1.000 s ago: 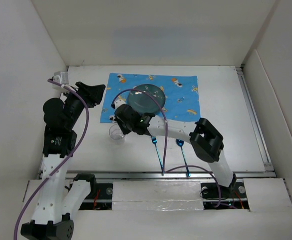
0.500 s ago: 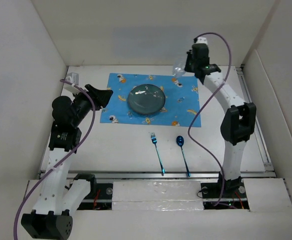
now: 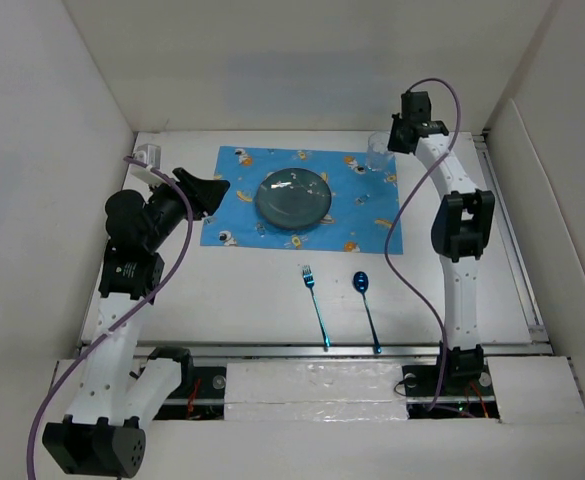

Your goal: Set the dinner table for one person

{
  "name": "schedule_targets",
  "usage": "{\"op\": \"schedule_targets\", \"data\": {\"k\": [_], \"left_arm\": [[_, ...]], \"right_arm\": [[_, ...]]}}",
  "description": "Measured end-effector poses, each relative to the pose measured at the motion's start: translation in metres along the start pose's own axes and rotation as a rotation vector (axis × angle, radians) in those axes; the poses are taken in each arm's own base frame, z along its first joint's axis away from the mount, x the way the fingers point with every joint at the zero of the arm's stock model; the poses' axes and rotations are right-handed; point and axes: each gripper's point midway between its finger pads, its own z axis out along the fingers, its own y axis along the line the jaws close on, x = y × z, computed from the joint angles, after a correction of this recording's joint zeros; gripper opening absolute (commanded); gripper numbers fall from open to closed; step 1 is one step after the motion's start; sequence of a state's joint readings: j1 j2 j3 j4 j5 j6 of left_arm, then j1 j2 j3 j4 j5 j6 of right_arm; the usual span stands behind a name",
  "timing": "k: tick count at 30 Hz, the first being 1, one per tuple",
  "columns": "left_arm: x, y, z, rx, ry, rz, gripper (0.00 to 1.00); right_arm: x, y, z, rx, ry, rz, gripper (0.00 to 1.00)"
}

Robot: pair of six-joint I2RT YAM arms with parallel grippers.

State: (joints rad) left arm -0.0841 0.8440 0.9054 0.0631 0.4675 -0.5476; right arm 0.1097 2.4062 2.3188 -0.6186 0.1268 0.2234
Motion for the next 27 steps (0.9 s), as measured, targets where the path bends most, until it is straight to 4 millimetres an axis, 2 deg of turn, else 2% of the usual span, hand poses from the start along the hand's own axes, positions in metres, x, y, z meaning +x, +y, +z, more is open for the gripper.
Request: {"op": "schedule_targets", "data": {"k": [4, 12, 16, 18, 19, 21, 22, 23, 27], "left_arm": [[0.000, 0.000, 0.000, 0.000, 0.002, -0.001, 0.45], [0.002, 0.002, 0.003, -0.002, 0.011, -0.009, 0.45], [0.002, 0.002, 0.003, -0.001, 0.009, -0.009, 0.45], [0.002, 0.002, 0.003, 0.000, 0.008, -0.010, 0.45], [0.001, 0.001, 0.003, 0.001, 0.006, -0.009, 0.45], [0.001, 0.001, 0.003, 0.001, 0.007, -0.010, 0.46], [0.002, 0.001, 0.003, 0.002, 0.009, -0.011, 0.46], [0.002, 0.001, 0.004, 0.003, 0.011, -0.012, 0.45], [0.004, 0.002, 0.006, 0.008, 0.020, -0.017, 0.45]], "right_arm": [[0.014, -0.006, 0.008, 0.014, 0.042, -0.007, 0.00], [0.015, -0.018, 0.012, 0.047, 0.044, -0.004, 0.00], [0.022, -0.023, 0.019, 0.068, 0.055, -0.007, 0.01], [0.026, -0.024, 0.022, 0.070, 0.065, -0.009, 0.07], [0.028, -0.024, 0.023, 0.071, 0.068, -0.009, 0.17], [0.030, -0.024, 0.025, 0.071, 0.070, -0.006, 0.20], [0.029, -0.024, 0.026, 0.070, 0.067, -0.005, 0.24], [0.029, -0.023, 0.027, 0.066, 0.063, 0.000, 0.35], [0.036, -0.025, 0.026, 0.062, 0.071, 0.010, 0.53]]}}
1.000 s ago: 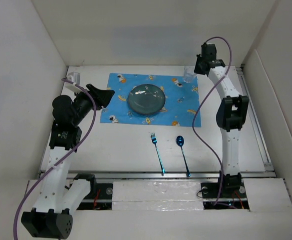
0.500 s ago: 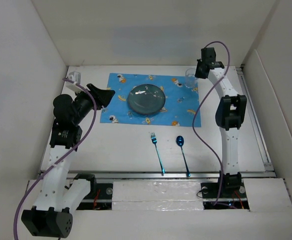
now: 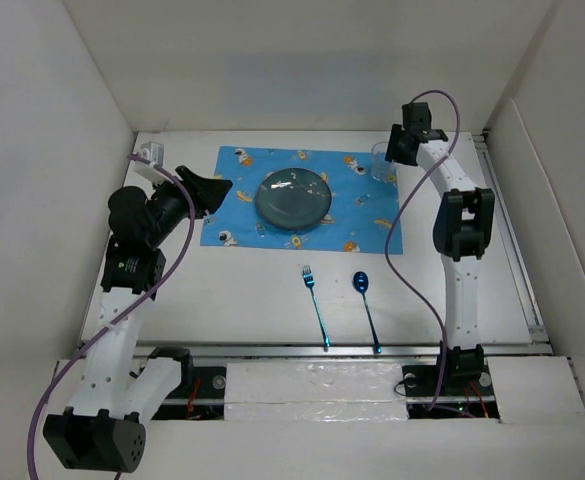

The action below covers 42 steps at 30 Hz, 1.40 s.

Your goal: Set the dinner table for one person

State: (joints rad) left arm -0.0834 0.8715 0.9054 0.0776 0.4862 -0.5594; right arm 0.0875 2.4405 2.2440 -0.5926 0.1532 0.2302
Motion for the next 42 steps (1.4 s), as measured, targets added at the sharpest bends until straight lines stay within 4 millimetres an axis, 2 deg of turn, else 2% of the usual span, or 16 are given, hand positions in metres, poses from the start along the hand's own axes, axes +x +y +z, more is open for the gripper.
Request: {"op": "schedule_targets", "data": {"k": [3, 7, 10, 11, 13, 14, 16, 18, 21, 24, 25, 28, 30, 34, 38, 42], "left_arm": [[0.001, 0.000, 0.001, 0.001, 0.005, -0.003, 0.45], [0.001, 0.000, 0.001, 0.003, 0.004, -0.005, 0.44], [0.002, 0.000, 0.001, 0.005, 0.003, -0.008, 0.40], [0.002, 0.000, 0.001, 0.005, 0.004, -0.009, 0.39], [0.003, 0.001, 0.001, 0.005, 0.006, -0.014, 0.28], [0.003, 0.000, 0.001, 0.006, 0.007, -0.018, 0.22], [0.004, 0.000, 0.000, 0.008, 0.006, -0.020, 0.03], [0.003, -0.001, 0.000, 0.011, 0.004, -0.018, 0.00], [0.002, -0.003, -0.002, 0.015, -0.001, -0.016, 0.00], [0.000, -0.005, -0.003, 0.023, -0.007, -0.014, 0.03], [0.000, -0.006, -0.004, 0.025, -0.008, -0.013, 0.07], [0.000, -0.007, -0.004, 0.030, -0.008, -0.014, 0.21], [0.000, -0.008, -0.004, 0.034, -0.009, -0.015, 0.33], [-0.001, -0.009, -0.005, 0.035, -0.011, -0.015, 0.35], [0.000, -0.009, -0.006, 0.036, -0.013, -0.014, 0.36], [0.001, -0.008, -0.006, 0.037, -0.013, -0.014, 0.36]], "right_arm": [[-0.004, -0.001, -0.013, -0.011, -0.005, 0.005, 0.60], [-0.035, 0.001, -0.063, -0.041, -0.089, 0.017, 0.61], [-0.060, 0.003, -0.128, -0.086, -0.207, 0.027, 0.40], [-0.064, 0.005, -0.154, -0.106, -0.250, 0.027, 0.17], [-0.062, 0.014, -0.205, -0.164, -0.339, 0.025, 0.00], [-0.056, 0.024, -0.230, -0.206, -0.385, 0.024, 0.00], [-0.023, 0.049, -0.272, -0.305, -0.433, 0.002, 0.00], [0.030, 0.084, -0.303, -0.428, -0.423, -0.039, 0.00], [0.140, 0.129, -0.331, -0.597, -0.299, -0.137, 0.00], [0.240, 0.142, -0.345, -0.677, -0.135, -0.242, 0.07], [0.265, 0.142, -0.350, -0.684, -0.090, -0.272, 0.21], [0.313, 0.145, -0.360, -0.680, -0.005, -0.334, 0.42], [0.336, 0.152, -0.361, -0.668, 0.030, -0.368, 0.48], [0.369, 0.158, -0.338, -0.563, 0.086, -0.438, 0.47], [0.387, 0.155, -0.303, -0.421, 0.107, -0.480, 0.43], [0.391, 0.152, -0.285, -0.378, 0.119, -0.480, 0.42]]}}
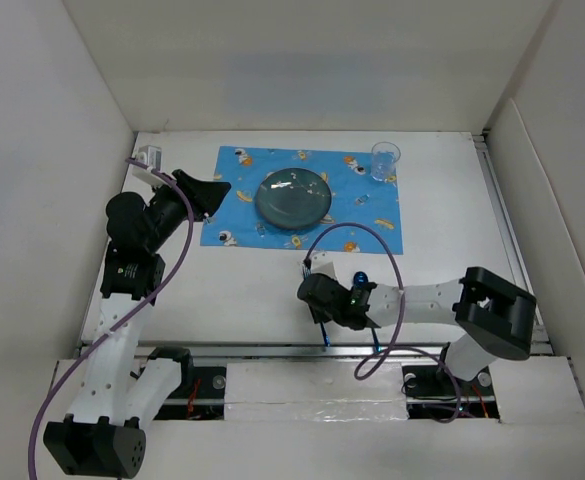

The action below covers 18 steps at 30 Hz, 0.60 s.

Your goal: Set the dinner table for one person

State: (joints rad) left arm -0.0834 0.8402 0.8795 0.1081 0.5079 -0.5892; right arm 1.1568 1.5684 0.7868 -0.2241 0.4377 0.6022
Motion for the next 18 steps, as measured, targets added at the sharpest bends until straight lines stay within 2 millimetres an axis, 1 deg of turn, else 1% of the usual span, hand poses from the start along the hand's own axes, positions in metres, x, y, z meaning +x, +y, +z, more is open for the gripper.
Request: {"op": "schedule_targets", "data": {"k": [2, 3, 4, 6, 8, 10, 14, 15, 16, 17, 18], "left_arm": [[0.000, 0.000, 0.000, 0.000, 0.001, 0.000, 0.35], [0.000, 0.000, 0.000, 0.000, 0.001, 0.000, 0.36], [0.000, 0.000, 0.000, 0.001, 0.001, 0.000, 0.36], [0.000, 0.000, 0.000, 0.002, 0.001, 0.000, 0.35], [0.000, 0.000, 0.000, 0.002, 0.001, 0.000, 0.35], [0.000, 0.000, 0.000, 0.002, 0.001, 0.000, 0.35], [-0.002, 0.002, 0.000, -0.008, -0.006, -0.003, 0.36], [-0.003, 0.003, -0.001, -0.013, -0.010, -0.006, 0.38], [-0.004, 0.006, -0.001, -0.023, -0.016, -0.012, 0.41], [-0.006, 0.008, -0.001, -0.036, -0.025, -0.020, 0.42], [-0.008, 0.010, -0.001, -0.048, -0.034, -0.028, 0.48]], "right_arm": [[-0.006, 0.001, 0.006, 0.003, -0.014, 0.014, 0.40], [-0.009, 0.002, 0.009, 0.002, -0.022, 0.022, 0.37], [-0.013, 0.005, 0.013, 0.000, -0.029, 0.027, 0.19], [-0.020, 0.012, 0.020, -0.007, -0.048, 0.038, 0.01], [-0.027, 0.018, 0.025, -0.015, -0.066, 0.053, 0.00], [-0.030, 0.021, 0.026, -0.022, -0.073, 0.061, 0.00], [-0.030, 0.023, 0.018, -0.018, -0.070, 0.047, 0.00], [-0.034, 0.026, 0.014, -0.026, -0.077, 0.043, 0.00], [-0.041, 0.029, 0.010, -0.038, -0.088, 0.040, 0.00], [-0.053, 0.037, 0.006, -0.059, -0.106, 0.041, 0.00], [-0.070, 0.046, 0.003, -0.085, -0.129, 0.048, 0.00]]}}
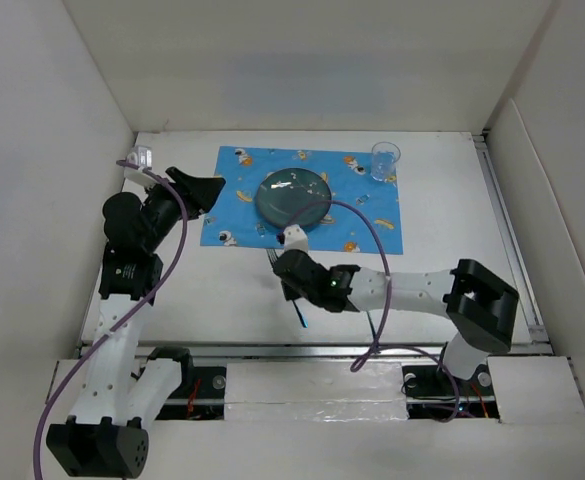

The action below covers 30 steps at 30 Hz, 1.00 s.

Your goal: Set the dinner table for one person

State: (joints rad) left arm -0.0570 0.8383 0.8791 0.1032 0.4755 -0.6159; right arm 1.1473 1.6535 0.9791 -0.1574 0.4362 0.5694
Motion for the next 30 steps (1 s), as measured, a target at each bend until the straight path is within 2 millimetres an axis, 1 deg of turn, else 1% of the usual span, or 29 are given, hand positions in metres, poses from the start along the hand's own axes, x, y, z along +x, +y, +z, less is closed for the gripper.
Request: {"op": "schedule_targets", "data": {"k": [2, 5, 7, 9, 11, 13, 15, 18, 21, 24, 27, 30], "left_arm": [[-0.004, 0.005, 0.000, -0.029, -0.020, -0.020, 0.52], [-0.009, 0.011, -0.001, -0.076, -0.050, -0.042, 0.53], [-0.011, 0.015, -0.003, -0.102, -0.067, -0.055, 0.54], [-0.013, 0.017, -0.005, -0.123, -0.082, -0.067, 0.55], [-0.016, 0.018, -0.007, -0.134, -0.094, -0.073, 0.55], [-0.016, 0.018, -0.008, -0.142, -0.101, -0.078, 0.55], [-0.016, 0.019, -0.008, -0.146, -0.101, -0.083, 0.55], [-0.016, 0.019, -0.008, -0.149, -0.095, -0.086, 0.55], [-0.016, 0.017, -0.009, -0.146, -0.089, -0.088, 0.55], [-0.017, 0.014, -0.008, -0.136, -0.083, -0.092, 0.55], [-0.013, 0.014, -0.006, -0.130, -0.066, -0.099, 0.55], [-0.010, 0.015, -0.004, -0.126, -0.049, -0.107, 0.55]], "right_arm": [[-0.044, 0.022, 0.003, -0.038, -0.063, 0.025, 0.00], [-0.123, 0.056, 0.018, -0.089, -0.185, 0.090, 0.00], [-0.165, 0.068, 0.032, -0.112, -0.250, 0.136, 0.00], [-0.193, 0.072, 0.049, -0.119, -0.285, 0.174, 0.00], [-0.213, 0.073, 0.073, -0.118, -0.303, 0.214, 0.00], [-0.222, 0.071, 0.100, -0.112, -0.298, 0.250, 0.00], [-0.225, 0.068, 0.127, -0.107, -0.284, 0.286, 0.00], [-0.221, 0.058, 0.162, -0.085, -0.257, 0.333, 0.00], [-0.213, 0.052, 0.187, -0.069, -0.228, 0.374, 0.00], [-0.209, 0.052, 0.207, -0.063, -0.217, 0.420, 0.00], [-0.209, 0.051, 0.213, -0.064, -0.217, 0.452, 0.00], [-0.210, 0.051, 0.214, -0.067, -0.216, 0.490, 0.00]]}}
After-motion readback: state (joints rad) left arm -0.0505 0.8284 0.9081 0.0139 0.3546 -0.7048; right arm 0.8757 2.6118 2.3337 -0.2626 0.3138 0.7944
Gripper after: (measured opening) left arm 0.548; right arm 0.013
